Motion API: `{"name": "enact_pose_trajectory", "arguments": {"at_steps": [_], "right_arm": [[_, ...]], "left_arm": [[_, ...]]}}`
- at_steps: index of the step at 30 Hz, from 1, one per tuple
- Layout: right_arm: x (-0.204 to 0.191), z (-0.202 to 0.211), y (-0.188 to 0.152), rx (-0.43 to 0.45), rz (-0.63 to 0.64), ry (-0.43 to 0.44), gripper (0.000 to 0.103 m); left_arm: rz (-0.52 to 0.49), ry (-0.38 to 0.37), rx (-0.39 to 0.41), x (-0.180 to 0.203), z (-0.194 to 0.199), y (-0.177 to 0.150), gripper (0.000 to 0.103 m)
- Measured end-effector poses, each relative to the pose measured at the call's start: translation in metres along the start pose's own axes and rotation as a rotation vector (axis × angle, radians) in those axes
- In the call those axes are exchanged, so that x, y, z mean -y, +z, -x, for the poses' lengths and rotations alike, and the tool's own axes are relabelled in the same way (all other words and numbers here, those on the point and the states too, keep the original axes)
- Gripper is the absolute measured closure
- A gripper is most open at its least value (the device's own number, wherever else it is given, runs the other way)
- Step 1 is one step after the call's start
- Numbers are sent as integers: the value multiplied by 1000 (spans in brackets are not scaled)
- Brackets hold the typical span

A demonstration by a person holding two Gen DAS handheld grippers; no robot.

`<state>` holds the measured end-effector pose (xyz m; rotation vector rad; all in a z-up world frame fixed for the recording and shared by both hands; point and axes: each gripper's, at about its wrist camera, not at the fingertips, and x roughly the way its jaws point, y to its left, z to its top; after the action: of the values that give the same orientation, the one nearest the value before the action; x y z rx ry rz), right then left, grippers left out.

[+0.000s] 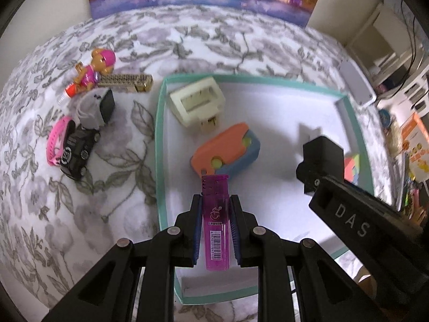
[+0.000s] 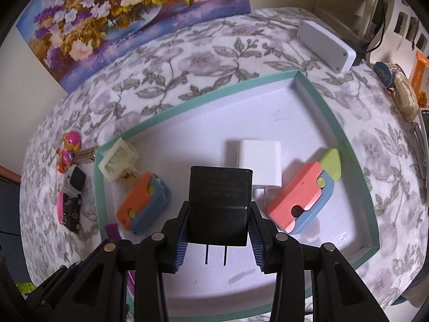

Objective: Organize rigid objects
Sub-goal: 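Lift the purple lighter and black charger and carry them over the tray, then lower the lighter and charger into the tray and open both grippers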

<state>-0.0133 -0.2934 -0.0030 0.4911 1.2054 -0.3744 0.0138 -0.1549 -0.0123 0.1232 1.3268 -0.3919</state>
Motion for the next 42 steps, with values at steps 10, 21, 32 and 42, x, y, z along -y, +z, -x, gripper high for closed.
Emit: {"name": "enact_pose_trajectory", "arguments": {"at_steps": [10, 21, 32, 42], "right_arm": [[-2, -22, -4, -72, 18, -9, 60], [-4, -31, -8, -99, 48, -41, 60], [-6, -33, -7, -125, 36, -29, 56], [-9, -4, 2, -35, 22, -4, 54]], "left_arm": [[10, -18, -97, 2, -25, -4, 83], [19, -23, -100, 3, -27, -2, 83], [10, -14, -112, 2, -27, 0, 82], [26, -33, -28, -7, 3, 7, 74]]}}
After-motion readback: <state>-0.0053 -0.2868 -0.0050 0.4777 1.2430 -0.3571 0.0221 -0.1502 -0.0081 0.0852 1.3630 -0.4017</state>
